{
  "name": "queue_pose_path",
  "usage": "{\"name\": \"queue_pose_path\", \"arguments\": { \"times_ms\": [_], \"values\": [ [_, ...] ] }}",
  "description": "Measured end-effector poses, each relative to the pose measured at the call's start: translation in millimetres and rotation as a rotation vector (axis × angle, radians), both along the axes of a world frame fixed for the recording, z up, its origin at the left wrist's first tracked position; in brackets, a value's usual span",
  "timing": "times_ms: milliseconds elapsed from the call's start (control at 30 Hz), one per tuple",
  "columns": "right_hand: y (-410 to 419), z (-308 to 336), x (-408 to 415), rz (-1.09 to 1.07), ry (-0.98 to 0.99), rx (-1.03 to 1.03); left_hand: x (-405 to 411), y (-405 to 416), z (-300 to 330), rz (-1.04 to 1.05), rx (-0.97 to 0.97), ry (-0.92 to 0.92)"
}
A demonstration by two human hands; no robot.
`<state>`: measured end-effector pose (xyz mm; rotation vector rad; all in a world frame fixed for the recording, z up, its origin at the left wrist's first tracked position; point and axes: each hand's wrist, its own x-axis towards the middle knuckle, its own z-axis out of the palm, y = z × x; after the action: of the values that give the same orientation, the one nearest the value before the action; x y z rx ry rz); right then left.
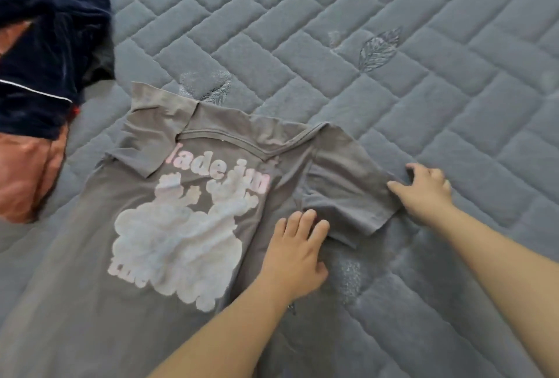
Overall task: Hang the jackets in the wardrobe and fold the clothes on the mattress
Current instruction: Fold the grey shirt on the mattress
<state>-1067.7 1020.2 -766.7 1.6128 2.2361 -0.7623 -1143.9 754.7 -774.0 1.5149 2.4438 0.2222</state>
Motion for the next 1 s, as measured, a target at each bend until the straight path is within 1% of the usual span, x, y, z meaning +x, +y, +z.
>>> {"name": "queue_pose_path", "arguments": {
  "times_ms": [67,100,133,200,233,300,367,400,433,467,500,533,600,667,700,733,767,800,867,933,1000],
  "values": [
    [0.6,-4.5,-0.6,-0.058,0.123,-0.034,17.7,18.0,-8.0,0.04,-0.054,0.085],
    [-1.4,-6.3,-3.1,-0.086,0.142,-0.041,23.1,26.3,-10.8,0.048,-0.06,0.145],
    [-4.2,-6.9,-5.3,-0.079,0.115,-0.052,28.5,33.2,-14.6,0.028,-0.042,0.229],
    [-7.8,-4.9,-8.1,-0.021,0.016,-0.087,36.5,43.3,-18.2,0.015,0.004,0.327],
    [-8.9,-3.0,-8.2,0.01,-0.031,-0.092,38.2,46.8,-14.8,0.035,-0.005,0.325],
    [-7.2,4.6,-6.6,0.01,-0.045,-0.073,40.4,51.3,-8.4,0.079,-0.008,0.279],
    [0.2,17.8,-6.3,-0.065,0.032,-0.122,40.7,56.5,1.6,0.07,0.017,0.204],
    [4.3,26.0,-7.8,-0.083,0.09,-0.188,41.3,59.0,9.0,0.038,0.062,0.154],
    [9.1,35.7,-8.9,-0.157,0.184,-0.288,42.5,59.4,17.9,0.023,0.107,0.083],
    [11.3,47.6,-10.8,-0.281,0.287,-0.365,42.9,57.9,30.8,0.058,0.163,-0.004],
    [12.4,60.3,-14.3,-0.366,0.355,-0.398,40.9,55.7,45.4,0.147,0.226,-0.118],
    [12.2,68.6,-20.7,-0.366,0.411,-0.399,33.9,51.6,54.3,0.285,0.277,-0.287],
    [-1.5,88.9,-43.7,-0.278,0.543,-0.414,8.6,40.4,64.7,0.634,0.386,-0.679],
    [-27.7,105.8,-73.0,-0.257,0.691,-0.513,-25.0,25.5,69.1,0.994,0.545,-0.929],
    [-44.0,113.0,-85.9,-0.26,0.746,-0.574,-41.6,16.7,68.5,1.143,0.618,-1.028],
    [-61.3,115.6,-96.7,-0.27,0.784,-0.632,-55.7,5.1,66.0,1.265,0.652,-1.095],
    [-79.6,113.4,-102.9,-0.285,0.798,-0.667,-66.1,-9.9,62.7,1.345,0.623,-1.125],
    [-98.1,107.4,-105.4,-0.311,0.805,-0.687,-72.8,-28.4,58.5,1.387,0.532,-1.107],
    [-135.6,86.6,-99.3,-0.357,0.758,-0.637,-76.8,-67.2,50.0,1.389,0.294,-0.998],
    [-174.4,57.7,-82.7,-0.32,0.603,-0.501,-73.8,-102.1,44.5,1.35,0.091,-0.871],
    [-214.2,36.0,-63.4,-0.208,0.366,-0.347,-69.9,-129.5,44.1,1.29,0.013,-0.778]
  ]
}}
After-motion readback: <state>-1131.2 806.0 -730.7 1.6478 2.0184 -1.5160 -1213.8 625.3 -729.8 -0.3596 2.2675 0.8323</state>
